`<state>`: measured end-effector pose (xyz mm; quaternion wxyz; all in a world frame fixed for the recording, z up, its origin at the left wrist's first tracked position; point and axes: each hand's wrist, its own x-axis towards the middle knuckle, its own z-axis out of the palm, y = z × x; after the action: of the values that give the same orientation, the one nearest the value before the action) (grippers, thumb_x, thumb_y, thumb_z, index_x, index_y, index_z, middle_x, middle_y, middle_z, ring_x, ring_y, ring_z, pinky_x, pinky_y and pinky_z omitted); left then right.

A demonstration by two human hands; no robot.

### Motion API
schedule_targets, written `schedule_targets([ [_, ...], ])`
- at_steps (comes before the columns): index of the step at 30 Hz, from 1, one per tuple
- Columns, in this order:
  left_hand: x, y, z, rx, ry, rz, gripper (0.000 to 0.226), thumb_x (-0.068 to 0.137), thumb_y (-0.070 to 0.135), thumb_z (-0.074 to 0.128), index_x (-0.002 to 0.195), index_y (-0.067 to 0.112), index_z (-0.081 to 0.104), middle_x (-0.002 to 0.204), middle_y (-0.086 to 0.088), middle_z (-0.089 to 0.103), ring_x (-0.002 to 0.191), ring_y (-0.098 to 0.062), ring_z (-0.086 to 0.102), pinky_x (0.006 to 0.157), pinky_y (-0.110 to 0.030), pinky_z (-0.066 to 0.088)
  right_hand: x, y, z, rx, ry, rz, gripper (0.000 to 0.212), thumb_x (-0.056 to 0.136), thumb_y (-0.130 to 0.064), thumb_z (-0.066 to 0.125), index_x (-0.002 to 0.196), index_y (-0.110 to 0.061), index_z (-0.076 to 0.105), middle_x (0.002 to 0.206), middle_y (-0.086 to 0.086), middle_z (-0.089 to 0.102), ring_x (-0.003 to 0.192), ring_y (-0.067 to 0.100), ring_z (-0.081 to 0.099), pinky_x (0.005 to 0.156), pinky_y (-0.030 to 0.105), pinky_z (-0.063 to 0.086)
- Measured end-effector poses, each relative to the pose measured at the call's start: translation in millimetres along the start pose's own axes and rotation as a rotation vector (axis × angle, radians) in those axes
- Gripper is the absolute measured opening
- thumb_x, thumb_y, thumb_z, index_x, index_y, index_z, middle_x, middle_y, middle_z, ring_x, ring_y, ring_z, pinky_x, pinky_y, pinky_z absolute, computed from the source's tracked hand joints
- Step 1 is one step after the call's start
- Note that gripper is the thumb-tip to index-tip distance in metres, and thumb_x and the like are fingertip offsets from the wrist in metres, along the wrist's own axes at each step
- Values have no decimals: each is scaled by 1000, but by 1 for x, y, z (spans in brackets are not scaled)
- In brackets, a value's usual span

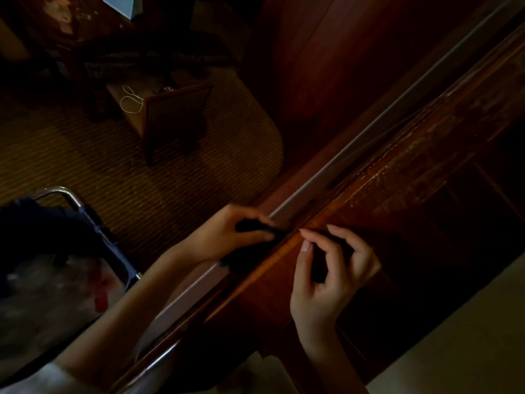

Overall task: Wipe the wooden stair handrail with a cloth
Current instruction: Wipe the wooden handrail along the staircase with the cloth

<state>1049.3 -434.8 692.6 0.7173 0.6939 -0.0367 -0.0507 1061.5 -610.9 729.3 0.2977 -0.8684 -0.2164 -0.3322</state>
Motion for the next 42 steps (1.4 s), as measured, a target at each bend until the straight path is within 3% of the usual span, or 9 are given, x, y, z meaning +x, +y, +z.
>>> schedule_targets([
  [4, -11, -10, -2, -10, -12, -72, 23, 82, 25, 64, 103, 20, 71, 101, 13, 72, 98, -3, 67, 84, -13, 49, -1, -1, 1, -24, 2, 8, 12, 90, -23, 62, 91, -20, 74, 111, -2, 57, 108, 15, 45, 100, 25, 26],
  [9, 77, 29, 19, -28, 115, 156, 18, 92, 9, 62, 108, 7, 69, 107, -5, 71, 100, -14, 67, 92, -28, 52, 0, 0, 1, -22, -7, 14, 13, 90, -24, 60, 92, -24, 73, 112, -7, 57, 105, 13, 48, 100, 23, 25],
  [13, 155, 74, 34, -24, 204, 255, 15, 94, 8, 60, 107, 5, 67, 103, -3, 69, 94, -6, 64, 93, -26, 49, 2, -1, 3, -52, -15, 15, 15, 90, -22, 60, 88, -22, 74, 108, -4, 60, 99, 20, 55, 102, 20, 24],
  [17, 179, 85, 37, -135, 175, 227, 12, 96, 6, 56, 105, 4, 64, 92, 2, 66, 76, 2, 65, 72, -16, 52, 3, -3, 2, -62, -24, 30, 16, 90, -21, 59, 87, -20, 75, 109, -5, 58, 98, 24, 55, 103, 16, 22],
  [22, 113, 51, 32, -128, 187, 235, 21, 92, 1, 59, 111, 10, 64, 98, 1, 66, 84, 7, 62, 80, -15, 49, 3, -1, 1, -12, -20, 9, 14, 90, -21, 60, 92, -24, 74, 110, -6, 57, 102, 13, 52, 99, 21, 25],
  [27, -16, -23, 8, -135, 61, -76, 22, 82, 23, 62, 102, 18, 70, 97, 4, 74, 93, -8, 69, 81, -19, 53, 1, 1, 2, 35, -9, 12, 13, 92, -24, 59, 97, -27, 70, 115, -10, 54, 116, -4, 38, 98, 25, 28],
  [31, -58, -42, 1, -75, 35, -163, 19, 86, 16, 63, 102, 22, 71, 106, 11, 73, 98, -9, 69, 84, -19, 52, 0, 2, 3, 21, 16, 2, 12, 91, -23, 60, 95, -23, 71, 113, -7, 55, 116, -5, 38, 99, 25, 27],
  [37, 17, 5, 17, -68, 112, 40, 15, 90, 14, 62, 104, 13, 68, 105, 3, 70, 101, -11, 66, 92, -25, 51, 0, 3, 2, -7, 4, -15, 15, 92, -23, 58, 93, -20, 72, 112, -5, 56, 111, -2, 40, 100, 25, 26],
  [42, 110, 53, 39, 24, 259, 209, 18, 95, 7, 58, 110, 0, 65, 112, -11, 67, 107, -21, 63, 100, -44, 46, 1, 4, 1, -25, 12, -25, 18, 92, -23, 57, 89, -17, 74, 109, -5, 57, 106, 1, 45, 100, 24, 26],
])
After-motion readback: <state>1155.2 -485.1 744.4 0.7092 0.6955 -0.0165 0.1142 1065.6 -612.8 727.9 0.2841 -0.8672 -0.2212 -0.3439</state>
